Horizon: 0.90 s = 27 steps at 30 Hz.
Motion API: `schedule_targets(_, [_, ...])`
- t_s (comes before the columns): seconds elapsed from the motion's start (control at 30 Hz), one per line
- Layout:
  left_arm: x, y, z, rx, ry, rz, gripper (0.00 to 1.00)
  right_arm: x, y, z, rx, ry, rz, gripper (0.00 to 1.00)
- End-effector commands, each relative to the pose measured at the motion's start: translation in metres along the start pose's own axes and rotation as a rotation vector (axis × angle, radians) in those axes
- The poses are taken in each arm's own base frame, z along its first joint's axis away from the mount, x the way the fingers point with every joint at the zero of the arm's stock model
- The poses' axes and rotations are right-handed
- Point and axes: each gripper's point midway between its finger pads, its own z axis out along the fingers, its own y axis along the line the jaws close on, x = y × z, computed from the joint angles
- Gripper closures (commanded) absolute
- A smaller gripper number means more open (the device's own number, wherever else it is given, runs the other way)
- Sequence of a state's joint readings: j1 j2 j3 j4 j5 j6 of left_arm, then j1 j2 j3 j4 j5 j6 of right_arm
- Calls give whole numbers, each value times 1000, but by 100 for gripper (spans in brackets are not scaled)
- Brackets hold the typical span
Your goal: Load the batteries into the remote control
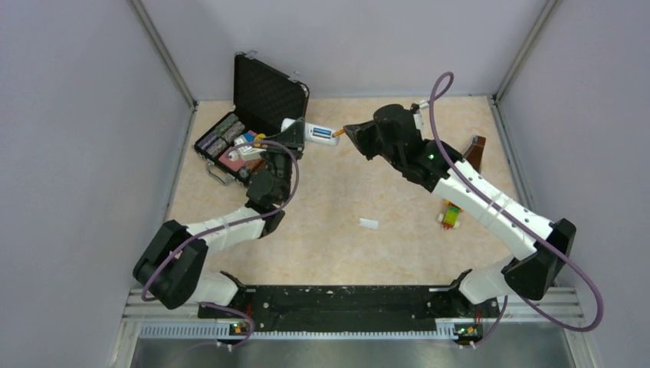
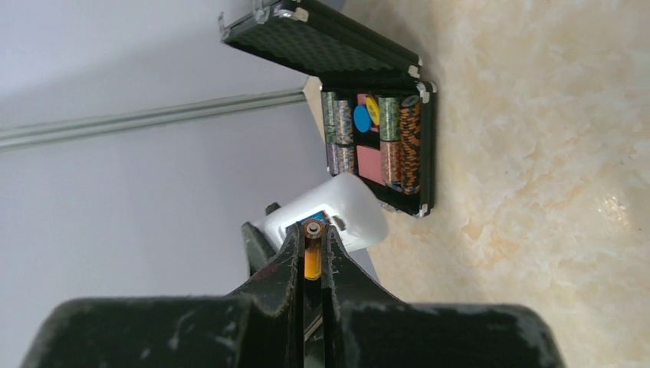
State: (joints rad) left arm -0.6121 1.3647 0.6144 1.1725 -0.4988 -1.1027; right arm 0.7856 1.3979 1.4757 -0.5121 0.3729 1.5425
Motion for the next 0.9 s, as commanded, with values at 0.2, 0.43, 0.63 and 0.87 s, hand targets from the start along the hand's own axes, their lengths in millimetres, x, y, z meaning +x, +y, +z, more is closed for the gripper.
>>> schedule_targets(0.2, [-16, -27, 18, 50, -160, -178, 100, -7, 8, 19, 49, -23, 139, 100])
schedule_targets(0.43, [-10, -28, 19, 86, -180, -149, 100, -5, 4, 31, 81, -38, 145, 100])
schedule_targets(0.63, [-3, -28, 15, 131, -195, -123, 100, -11, 6, 37, 91, -70, 160, 100])
schedule_targets(0.87, [1, -26, 14, 138, -209, -99, 100, -13, -2, 45, 131, -90, 152, 100])
